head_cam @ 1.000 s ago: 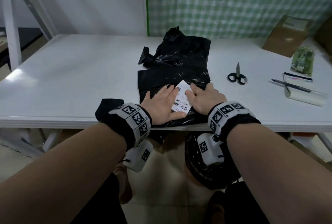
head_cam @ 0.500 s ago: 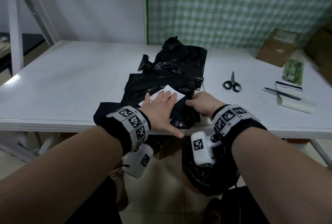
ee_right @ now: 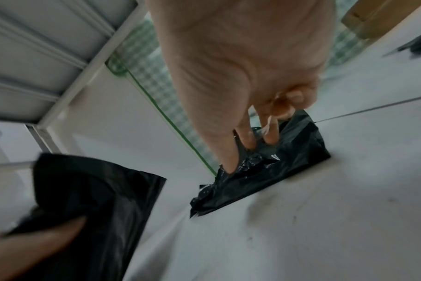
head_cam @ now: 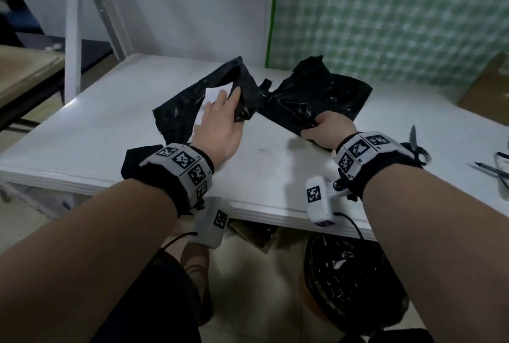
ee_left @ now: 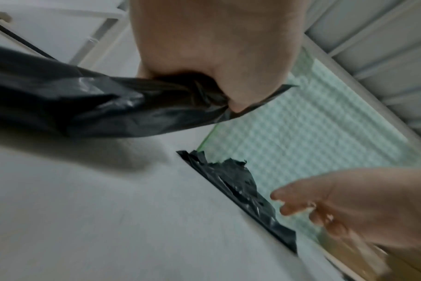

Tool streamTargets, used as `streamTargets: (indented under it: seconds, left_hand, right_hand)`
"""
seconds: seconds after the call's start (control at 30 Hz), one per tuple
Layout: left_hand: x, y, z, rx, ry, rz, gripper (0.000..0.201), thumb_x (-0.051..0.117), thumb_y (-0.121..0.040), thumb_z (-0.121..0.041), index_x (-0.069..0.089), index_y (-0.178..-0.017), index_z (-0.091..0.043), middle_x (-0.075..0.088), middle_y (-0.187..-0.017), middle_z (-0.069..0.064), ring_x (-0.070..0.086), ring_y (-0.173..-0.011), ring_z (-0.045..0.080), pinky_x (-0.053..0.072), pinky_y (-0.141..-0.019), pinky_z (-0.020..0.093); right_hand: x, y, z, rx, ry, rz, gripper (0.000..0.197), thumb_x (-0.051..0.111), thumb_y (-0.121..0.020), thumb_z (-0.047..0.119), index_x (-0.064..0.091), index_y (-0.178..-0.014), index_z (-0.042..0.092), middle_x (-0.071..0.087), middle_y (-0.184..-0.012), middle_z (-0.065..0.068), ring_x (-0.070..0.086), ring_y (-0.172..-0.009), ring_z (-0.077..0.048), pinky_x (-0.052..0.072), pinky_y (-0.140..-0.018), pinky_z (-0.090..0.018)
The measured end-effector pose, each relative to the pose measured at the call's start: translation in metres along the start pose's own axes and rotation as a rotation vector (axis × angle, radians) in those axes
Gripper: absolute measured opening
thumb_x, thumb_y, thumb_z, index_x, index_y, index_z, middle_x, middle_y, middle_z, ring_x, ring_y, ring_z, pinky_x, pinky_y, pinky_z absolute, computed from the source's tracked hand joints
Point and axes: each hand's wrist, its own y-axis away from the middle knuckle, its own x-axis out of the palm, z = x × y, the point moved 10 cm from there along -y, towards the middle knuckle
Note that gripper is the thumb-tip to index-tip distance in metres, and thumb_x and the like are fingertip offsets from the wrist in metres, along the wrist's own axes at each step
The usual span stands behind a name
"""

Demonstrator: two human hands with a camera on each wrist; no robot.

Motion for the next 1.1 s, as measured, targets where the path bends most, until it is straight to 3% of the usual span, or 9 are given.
streamTargets:
  seconds: [0.1, 0.23, 0.4, 0.6, 0.77, 0.83, 0.93, 1.0, 1.1]
  left_hand:
    - [-0.015, -0.024, 0.002, 0.033, 0.151, -0.067, 0.061, 0.036, -0.092, -0.007, 0.018, -0.150, -0.017, 0.034, -0.144, 0.014, 0.029, -0.137, 0.031, 0.018, -0.117, 0.042]
    - [-0.013, -0.045, -0.007, 0.070, 0.184, -0.043, 0.059, 0.037, -0.093, -0.004, 0.022, -0.149, -0.018, 0.038, -0.144, 0.014, 0.034, -0.134, 0.026, 0.024, -0.108, 0.029]
    - [0.006, -0.063, -0.013, 0.101, 0.162, 0.031, 0.062, 0.035, -0.084, -0.020, 0.029, -0.145, -0.024, 0.046, -0.131, 0.015, 0.041, -0.125, 0.034, 0.032, -0.108, 0.042]
    - [0.045, -0.076, -0.018, 0.107, -0.061, 0.160, 0.064, 0.032, -0.078, -0.030, 0.025, -0.141, -0.043, 0.041, -0.105, -0.002, 0.043, -0.114, 0.037, 0.037, -0.095, 0.060]
    - [0.080, -0.066, -0.052, 0.185, -0.225, 0.315, 0.057, 0.044, -0.095, -0.024, 0.024, -0.143, -0.047, 0.030, -0.150, -0.006, 0.018, -0.143, 0.030, 0.014, -0.111, 0.064]
    - [0.096, -0.058, -0.069, 0.239, -0.267, 0.402, 0.053, 0.046, -0.095, -0.027, 0.030, -0.140, -0.048, 0.028, -0.153, -0.007, 0.016, -0.144, 0.026, 0.012, -0.113, 0.061]
    - [0.113, -0.041, -0.095, 0.321, -0.241, 0.561, 0.059, 0.060, -0.087, -0.026, 0.037, -0.142, -0.031, 0.045, -0.142, 0.002, 0.039, -0.133, 0.023, 0.025, -0.108, 0.025]
    - [0.097, -0.035, -0.113, 0.316, -0.153, 0.510, 0.077, 0.067, -0.083, -0.026, 0.026, -0.148, -0.021, 0.039, -0.147, 0.006, 0.035, -0.134, 0.020, 0.024, -0.099, 0.014]
    - [0.050, -0.031, -0.145, 0.314, 0.096, 0.308, 0.095, 0.071, -0.078, -0.043, 0.012, -0.150, -0.024, 0.025, -0.154, 0.006, 0.026, -0.140, 0.019, 0.023, -0.113, 0.027]
  right_hand:
    - [0.012, -0.018, -0.007, 0.076, 0.181, 0.034, 0.063, 0.062, -0.078, 0.050, 0.050, -0.127, 0.013, 0.051, -0.128, -0.016, 0.051, -0.116, -0.033, 0.044, -0.094, -0.036]
    - [0.025, -0.032, -0.017, 0.155, 0.289, 0.097, 0.055, 0.059, -0.085, 0.043, 0.050, -0.123, 0.004, 0.046, -0.130, -0.017, 0.053, -0.113, -0.032, 0.045, -0.086, -0.035]
    - [0.017, -0.034, -0.027, 0.167, 0.256, 0.146, 0.031, 0.045, -0.096, 0.009, 0.055, -0.122, -0.004, 0.057, -0.128, -0.018, 0.054, -0.120, -0.031, 0.044, -0.099, -0.035]
    - [-0.050, -0.015, -0.080, 0.292, -0.341, -0.298, 0.030, 0.039, -0.096, 0.010, 0.050, -0.119, -0.006, 0.057, -0.123, -0.023, 0.054, -0.113, -0.035, 0.033, -0.075, -0.029]
    - [-0.101, 0.015, -0.082, 0.132, -0.562, -0.543, 0.028, 0.034, -0.099, 0.016, 0.050, -0.116, 0.001, 0.056, -0.110, -0.013, 0.047, -0.091, -0.022, 0.032, -0.072, -0.026]
    - [-0.112, 0.025, -0.076, 0.051, -0.555, -0.562, 0.028, 0.034, -0.099, 0.015, 0.050, -0.118, 0.002, 0.053, -0.102, -0.009, 0.045, -0.089, -0.019, 0.032, -0.073, -0.024]
    - [-0.116, 0.037, -0.070, -0.039, -0.567, -0.510, 0.018, 0.035, -0.098, 0.013, 0.049, -0.106, 0.005, 0.048, -0.091, -0.005, 0.045, -0.083, -0.021, 0.032, -0.070, -0.025]
    - [-0.114, 0.043, -0.066, -0.079, -0.610, -0.448, 0.010, 0.037, -0.097, 0.012, 0.045, -0.092, 0.009, 0.045, -0.080, -0.003, 0.042, -0.076, -0.021, 0.033, -0.066, -0.027]
    - [-0.106, 0.055, -0.052, -0.120, -0.821, -0.288, 0.021, 0.042, -0.095, 0.010, 0.041, -0.074, 0.014, 0.041, -0.069, 0.000, 0.040, -0.062, -0.016, 0.034, -0.056, -0.027]
